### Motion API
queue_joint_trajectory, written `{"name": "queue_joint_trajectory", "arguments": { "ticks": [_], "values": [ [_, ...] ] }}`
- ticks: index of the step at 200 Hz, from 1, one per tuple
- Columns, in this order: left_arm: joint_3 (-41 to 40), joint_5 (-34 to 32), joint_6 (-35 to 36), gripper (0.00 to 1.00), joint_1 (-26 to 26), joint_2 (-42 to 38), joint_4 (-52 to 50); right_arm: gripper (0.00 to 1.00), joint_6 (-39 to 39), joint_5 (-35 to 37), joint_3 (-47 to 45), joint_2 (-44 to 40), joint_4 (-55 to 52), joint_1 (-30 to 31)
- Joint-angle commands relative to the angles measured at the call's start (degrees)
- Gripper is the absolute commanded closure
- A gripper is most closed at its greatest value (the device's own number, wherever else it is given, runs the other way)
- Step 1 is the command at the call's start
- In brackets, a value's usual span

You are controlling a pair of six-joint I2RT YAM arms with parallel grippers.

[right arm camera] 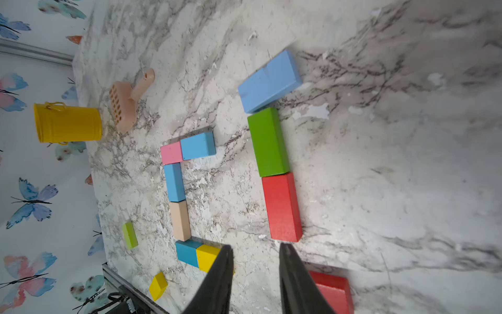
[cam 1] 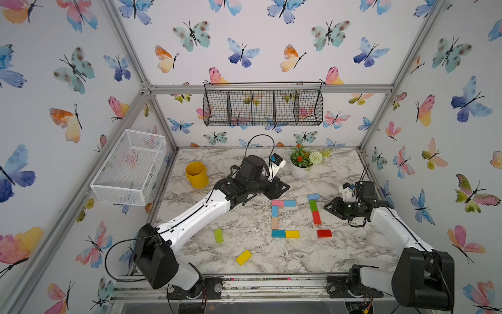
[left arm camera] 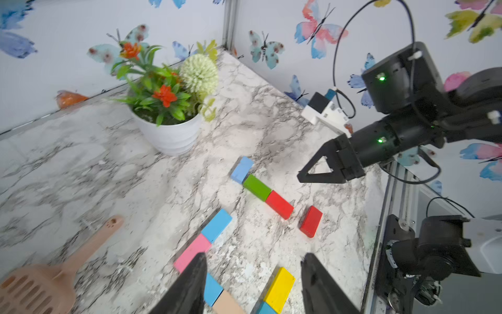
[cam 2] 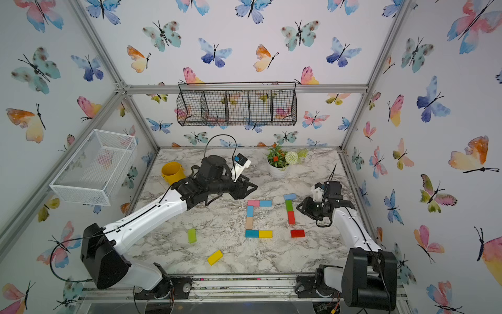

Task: Assemble the letter c with building blocks
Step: Assemble the building block at the center of the board.

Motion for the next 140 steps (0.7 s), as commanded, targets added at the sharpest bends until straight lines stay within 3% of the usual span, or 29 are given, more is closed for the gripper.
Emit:
{"name": "queue_joint_trajectory", "arguments": {
  "ticks": [1,18,41,102,140],
  "values": [
    [-2.6,0.5,-1.8,0.43,6.1,-3.8,-3.1,0.68,3.3,6.5,-0.3,-2.2,-4.4,3.1],
    [-5.0,1.3,-0.9,0.43,9.0,-5.8,-3.2,0.68,4.8,8.7,-0.1,-3.4,-6.7,5.9],
    [-8.5,-2.5,0.0,0.42,9.9,-7.7,-2.1,0.70,5.4,11.7,1.0,-4.4,-11.5,9.3],
    [-10.2,-2.8,0.6,0.43,12.3,-8.8,-4.5,0.72,4.3,11.7,-0.9,-4.3,-18.4,11.9],
    [-11.9,-6.6,1.4,0.43,12.3,-10.8,-3.8,0.72,2.7,13.8,-1.8,-3.4,-21.1,12.5]
  ]
}}
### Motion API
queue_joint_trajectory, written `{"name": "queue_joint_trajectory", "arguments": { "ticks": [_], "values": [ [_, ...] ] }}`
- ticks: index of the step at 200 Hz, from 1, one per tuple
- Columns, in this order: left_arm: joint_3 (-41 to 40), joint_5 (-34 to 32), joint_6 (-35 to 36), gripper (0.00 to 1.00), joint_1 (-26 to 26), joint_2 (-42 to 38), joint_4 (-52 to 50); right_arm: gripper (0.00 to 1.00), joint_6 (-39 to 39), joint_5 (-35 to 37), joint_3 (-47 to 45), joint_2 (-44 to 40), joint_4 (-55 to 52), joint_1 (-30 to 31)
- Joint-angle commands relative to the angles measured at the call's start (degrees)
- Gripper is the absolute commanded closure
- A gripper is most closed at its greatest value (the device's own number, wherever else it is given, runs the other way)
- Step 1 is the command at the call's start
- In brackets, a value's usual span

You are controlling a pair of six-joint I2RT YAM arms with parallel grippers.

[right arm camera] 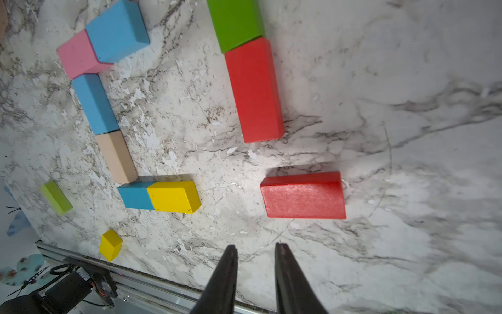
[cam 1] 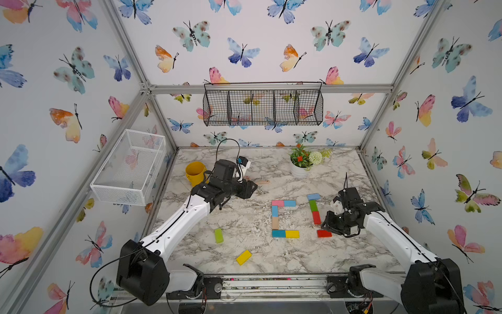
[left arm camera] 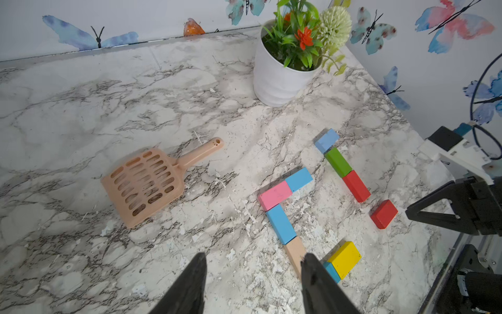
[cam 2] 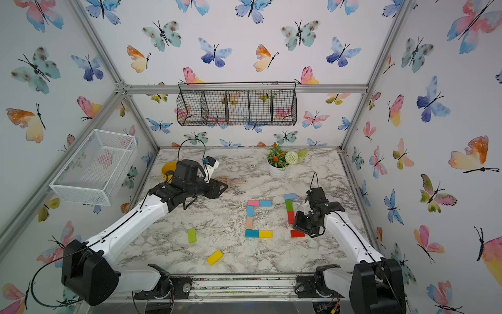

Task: Assemble the letter c with building blocks
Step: Assemble the building block at the center of the board.

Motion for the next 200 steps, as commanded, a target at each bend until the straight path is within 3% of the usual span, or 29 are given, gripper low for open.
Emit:
{"name": "queue_joint_trajectory", "arguments": {
  "ticks": [1,35,68,97,128,200],
  "values": [
    [-0.3,-2.9,1.3,0.43,0.1,-2.6,0.2,0.73,-1.1,2.2,-1.4,0.6,-4.2,0.7],
    [-0.3,-1.0,1.5,0.43,0.1,-2.2,0.4,0.81,-0.5,3.0,-2.0,4.0,-4.8,3.1],
    [-0.3,-0.4,1.1,0.43,0.0,-1.3,0.4,0.81,0.4,7.5,-0.5,8.8,-5.1,8.1],
    [-0.3,-0.7,1.2,0.43,0.0,-1.5,0.5,0.86,1.3,10.5,0.1,10.4,-4.5,8.5],
    [-0.3,-0.5,1.2,0.43,0.0,-1.6,0.4,0.97,1.8,12.1,0.2,11.8,-3.1,8.5],
    [-0.3,-0.5,1.2,0.42,0.0,-1.5,0.4,0.97,1.8,15.2,1.3,15.4,-0.6,8.5]
  ]
}}
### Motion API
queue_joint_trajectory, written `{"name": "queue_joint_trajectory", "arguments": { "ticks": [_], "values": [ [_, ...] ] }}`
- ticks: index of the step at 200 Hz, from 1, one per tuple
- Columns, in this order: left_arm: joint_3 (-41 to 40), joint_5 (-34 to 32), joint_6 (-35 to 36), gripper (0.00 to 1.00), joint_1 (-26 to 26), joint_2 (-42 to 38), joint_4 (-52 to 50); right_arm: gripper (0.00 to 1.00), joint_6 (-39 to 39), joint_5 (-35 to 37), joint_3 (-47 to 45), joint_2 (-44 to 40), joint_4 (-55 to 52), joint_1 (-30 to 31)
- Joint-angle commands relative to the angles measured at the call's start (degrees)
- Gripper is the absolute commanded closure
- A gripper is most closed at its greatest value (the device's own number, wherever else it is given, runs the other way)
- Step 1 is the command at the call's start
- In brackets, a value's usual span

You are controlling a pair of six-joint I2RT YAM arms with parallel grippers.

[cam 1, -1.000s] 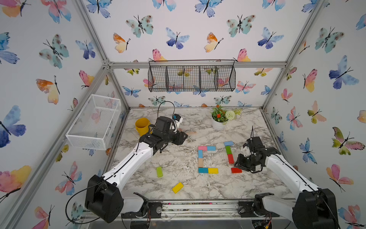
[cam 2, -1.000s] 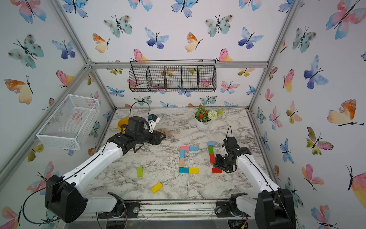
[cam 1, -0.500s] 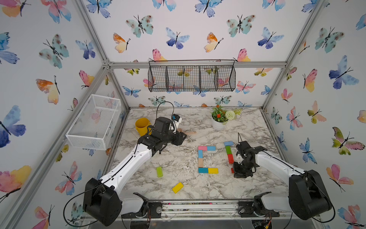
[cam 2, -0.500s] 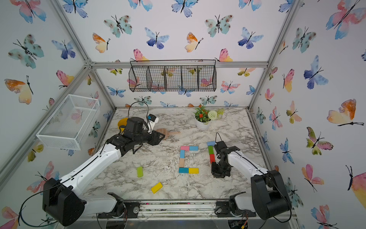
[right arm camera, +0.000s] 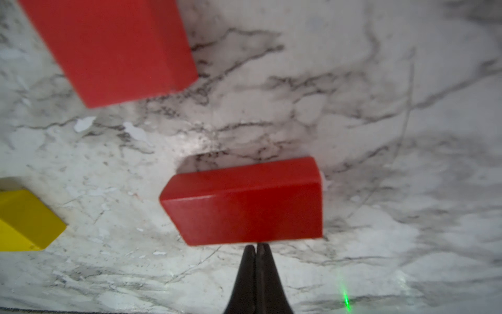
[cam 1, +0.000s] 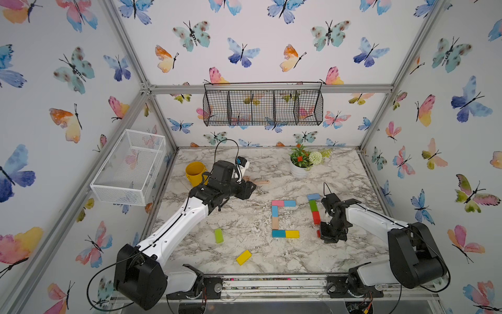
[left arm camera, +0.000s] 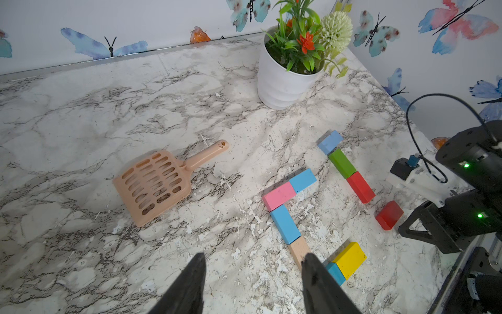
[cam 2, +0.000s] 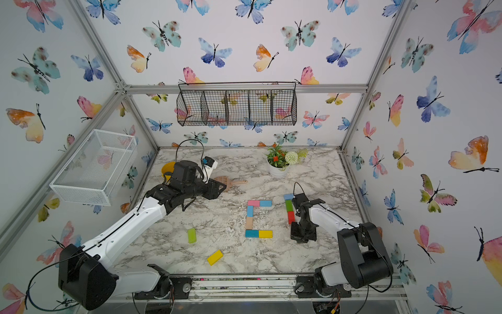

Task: Assemble the letter c with building blocks
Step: Assemble the building block at the center of the board.

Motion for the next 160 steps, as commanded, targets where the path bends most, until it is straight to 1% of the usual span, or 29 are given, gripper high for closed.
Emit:
{"name": "queue_joint_trajectory", "arguments": {
  "ticks": [1,32,92,160],
  "values": [
    [0.0,0.4,0.7,0.42,0.1,0.0,0.2,0.97,0.5,3.5,1.8,0.6,0.7,0.2],
    [0.0,0.5,0.7,0.42,0.0,0.3,0.2,0.97,0.5,3.6,1.9,0.9,2.1,0.2],
    [0.0,0.8,0.9,0.42,0.0,0.6,0.2,0.97,0.4,1.3,2.8,2.6,4.5,0.2],
    [0.0,1.0,1.0,0.42,0.1,0.7,0.2,0.96,0.4,2.0,3.5,3.1,4.8,0.2]
  ]
}}
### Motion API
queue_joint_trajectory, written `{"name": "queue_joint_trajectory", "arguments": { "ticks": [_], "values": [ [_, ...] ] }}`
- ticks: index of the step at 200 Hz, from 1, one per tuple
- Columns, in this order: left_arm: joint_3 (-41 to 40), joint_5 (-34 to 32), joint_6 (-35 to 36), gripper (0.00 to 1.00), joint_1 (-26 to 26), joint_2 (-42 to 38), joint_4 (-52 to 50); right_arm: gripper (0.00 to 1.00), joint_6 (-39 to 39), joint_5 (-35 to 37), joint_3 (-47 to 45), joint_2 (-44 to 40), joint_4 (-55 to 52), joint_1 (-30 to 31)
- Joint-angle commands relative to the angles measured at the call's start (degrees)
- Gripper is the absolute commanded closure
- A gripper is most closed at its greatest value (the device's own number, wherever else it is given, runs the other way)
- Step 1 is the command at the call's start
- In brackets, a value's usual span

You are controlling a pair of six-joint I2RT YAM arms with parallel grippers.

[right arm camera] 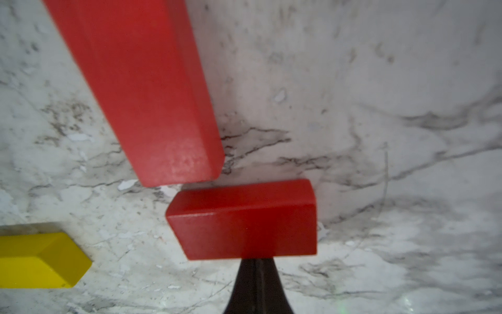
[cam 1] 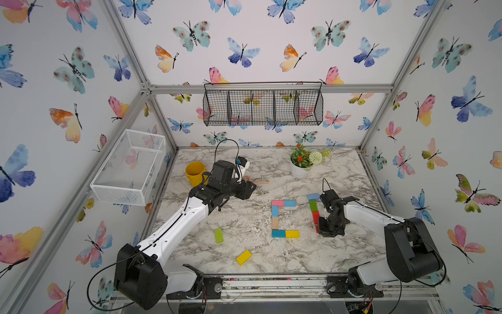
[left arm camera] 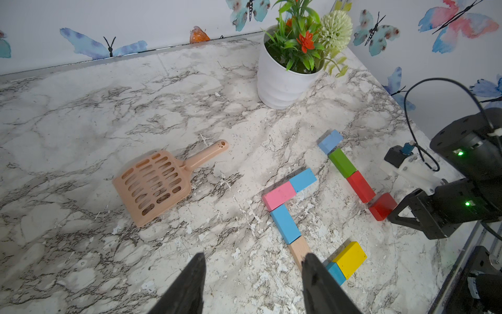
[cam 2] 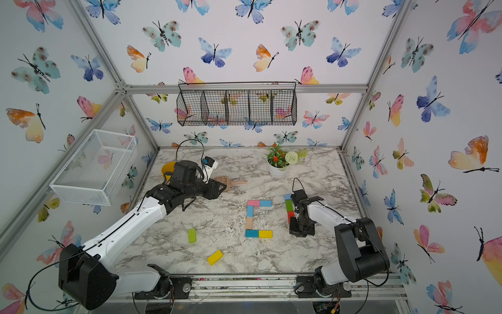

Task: Assemble the letter c with building blocks
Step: Assemble the building block at the center of the board.

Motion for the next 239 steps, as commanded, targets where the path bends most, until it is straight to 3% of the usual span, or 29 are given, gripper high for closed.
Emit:
{"name": "queue_joint_trajectory", "arguments": {
  "ticks": [1,131,239],
  "values": [
    [0.0,0.9,0.8,0.42,0.0,0.6,0.3,0.96,0.2,0.4,1.4,0.7,0.4,0.2],
    [0.0,0.8,1.1,0.42,0.1,0.8,0.3,0.94,0.4,-0.7,1.3,1.2,1.9,0.2],
    [0.0,0.1,1.2,0.43,0.1,1.2,0.3,0.94,0.1,-2.1,3.5,-3.7,-2.0,0.2]
  ]
}}
